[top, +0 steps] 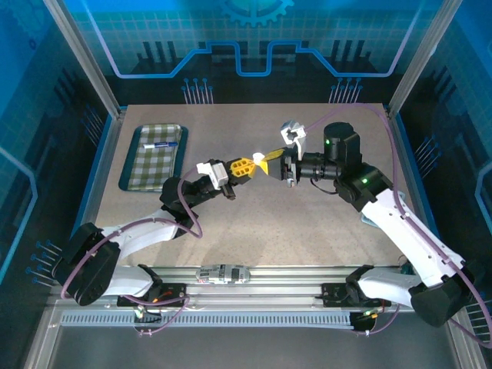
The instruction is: Remove the keys from the keyring
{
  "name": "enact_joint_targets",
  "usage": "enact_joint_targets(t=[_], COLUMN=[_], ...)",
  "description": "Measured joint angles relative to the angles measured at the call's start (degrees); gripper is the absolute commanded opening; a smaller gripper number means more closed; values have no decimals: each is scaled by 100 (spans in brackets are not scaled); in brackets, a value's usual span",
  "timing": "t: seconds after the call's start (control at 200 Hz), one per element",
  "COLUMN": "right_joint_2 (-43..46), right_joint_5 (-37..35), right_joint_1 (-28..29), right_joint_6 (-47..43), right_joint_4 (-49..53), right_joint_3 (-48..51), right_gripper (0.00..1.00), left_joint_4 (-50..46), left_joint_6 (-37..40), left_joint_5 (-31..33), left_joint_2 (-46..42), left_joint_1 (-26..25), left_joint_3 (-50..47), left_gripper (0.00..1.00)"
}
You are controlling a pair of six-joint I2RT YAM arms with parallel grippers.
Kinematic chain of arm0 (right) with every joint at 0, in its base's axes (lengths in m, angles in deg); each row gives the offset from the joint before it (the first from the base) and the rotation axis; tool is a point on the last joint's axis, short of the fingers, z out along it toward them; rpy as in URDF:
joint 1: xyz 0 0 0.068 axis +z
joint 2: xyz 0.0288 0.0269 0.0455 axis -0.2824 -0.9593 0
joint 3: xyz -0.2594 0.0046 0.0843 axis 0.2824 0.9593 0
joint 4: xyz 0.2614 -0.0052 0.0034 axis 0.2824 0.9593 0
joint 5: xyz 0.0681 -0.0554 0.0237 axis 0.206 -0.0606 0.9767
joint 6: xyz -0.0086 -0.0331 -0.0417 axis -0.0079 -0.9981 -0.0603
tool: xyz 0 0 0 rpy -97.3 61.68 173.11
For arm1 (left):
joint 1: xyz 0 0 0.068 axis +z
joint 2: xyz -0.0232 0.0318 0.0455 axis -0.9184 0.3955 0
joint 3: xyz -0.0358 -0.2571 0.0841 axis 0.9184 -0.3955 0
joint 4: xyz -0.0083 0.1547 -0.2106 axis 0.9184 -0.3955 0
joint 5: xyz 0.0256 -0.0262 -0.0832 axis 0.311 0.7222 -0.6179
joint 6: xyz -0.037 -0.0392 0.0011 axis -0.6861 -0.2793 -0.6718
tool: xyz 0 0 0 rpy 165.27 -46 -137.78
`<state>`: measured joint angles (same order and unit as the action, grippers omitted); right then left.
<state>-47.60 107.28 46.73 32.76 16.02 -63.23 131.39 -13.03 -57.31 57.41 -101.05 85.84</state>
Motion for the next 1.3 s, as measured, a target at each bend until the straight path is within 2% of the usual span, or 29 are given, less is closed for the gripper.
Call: enact_joint_targets(t=[0.075,0.165,0.225,0.255,0.42,0.56,0.605,0.68,0.921,1.236,1.301], right_joint_2=[35,81,101,105,162,186,205,262,282,437,479], right_joint_5=[13,9,-26,-46,-125,-142,-127,57,614,601,586], right_joint_1=[-22,-31,-55,-72,-90,-111,-122,-151,-120,33,55], right_joint_6=[26,9,26,26,-20,-50,-72,-122,-271,-656,-719], right_joint_4=[-57,-59,-55,-52,-52,-55,-98,-240,-828,-1272,-1305], right_joint_3=[57,66,66,66,103,111,146,254,487,787,815], right_gripper=[16,23,35,37,31,33,27,22,17,21,26], left_joint_4=[-28,-44,-44,-44,-42,-42,-42,-44,-127,-138,-136], left_joint_6=[46,98,103,103,105,122,125,125,116,79,79], left_joint_5=[-35,-90,-149,-168,-240,-275,-319,-393,-702,-990,-1047], left_joint_2=[-31,-42,-68,-87,-155,-160,-160,-160,-179,-181,-181], left_joint_1=[2,4,4,4,4,4,4,4,4,22,22], left_joint_3=[0,0,0,0,0,0,0,0,94,195,214], left_gripper=[0,0,0,0,0,0,0,0,0,0,0])
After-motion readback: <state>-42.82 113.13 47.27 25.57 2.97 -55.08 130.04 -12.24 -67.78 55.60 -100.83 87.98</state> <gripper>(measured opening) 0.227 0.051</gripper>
